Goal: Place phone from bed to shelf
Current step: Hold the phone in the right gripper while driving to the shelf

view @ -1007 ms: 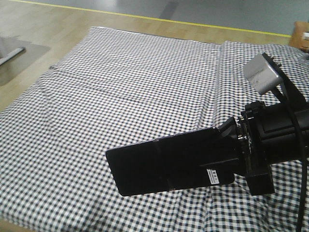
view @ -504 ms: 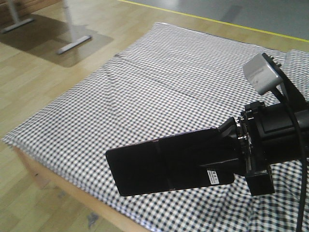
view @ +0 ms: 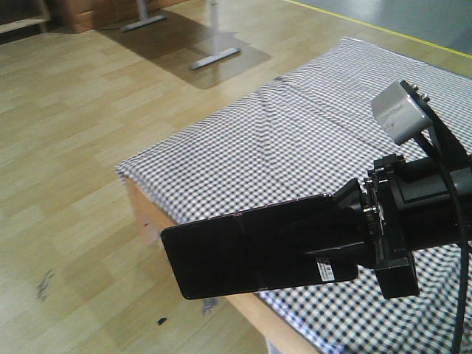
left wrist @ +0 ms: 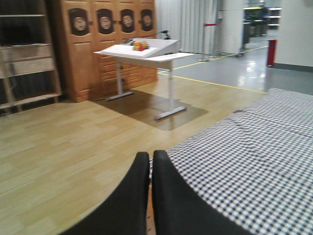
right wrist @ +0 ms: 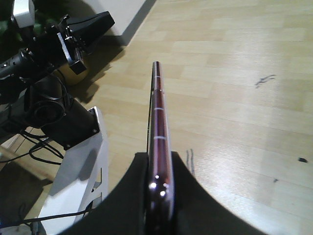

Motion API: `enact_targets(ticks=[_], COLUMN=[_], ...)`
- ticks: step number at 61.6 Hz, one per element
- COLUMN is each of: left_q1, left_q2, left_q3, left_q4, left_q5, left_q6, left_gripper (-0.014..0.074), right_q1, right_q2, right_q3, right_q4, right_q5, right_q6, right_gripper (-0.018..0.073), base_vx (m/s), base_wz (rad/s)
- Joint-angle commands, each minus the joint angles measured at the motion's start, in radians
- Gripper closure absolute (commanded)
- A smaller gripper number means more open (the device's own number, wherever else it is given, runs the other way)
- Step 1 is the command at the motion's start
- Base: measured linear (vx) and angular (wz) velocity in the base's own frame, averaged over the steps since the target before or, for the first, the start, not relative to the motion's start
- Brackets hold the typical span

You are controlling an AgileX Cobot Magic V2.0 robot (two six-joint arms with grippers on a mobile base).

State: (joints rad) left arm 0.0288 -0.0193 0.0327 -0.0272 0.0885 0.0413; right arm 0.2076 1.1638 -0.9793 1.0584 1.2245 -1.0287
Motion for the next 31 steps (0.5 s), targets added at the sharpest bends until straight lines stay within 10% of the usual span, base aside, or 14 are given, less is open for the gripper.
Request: enact_targets(ticks=[1,31], left_q1=[-0.004,-0.004], left_q2=[-0.006,-0.006], left_q3=[-0.025,-0.025], left_q4=[-0.010,-0.010], left_q5=[-0.072,-0.072], left_q6=[-0.009,-0.009], left_gripper=[0.0595,0.0595], right_q1=[-0.001,-0.001], right_q2=[-0.024,-0.024], right_q3=[-0.026,-0.026], right_q4=[0.082,0.082], right_q5=[0.063,0.063], right_q6=[0.000,0.000], right_gripper=[0.0561,0.0561], base_vx=[-0.14,-0.14], base_wz=[0.56,0.55])
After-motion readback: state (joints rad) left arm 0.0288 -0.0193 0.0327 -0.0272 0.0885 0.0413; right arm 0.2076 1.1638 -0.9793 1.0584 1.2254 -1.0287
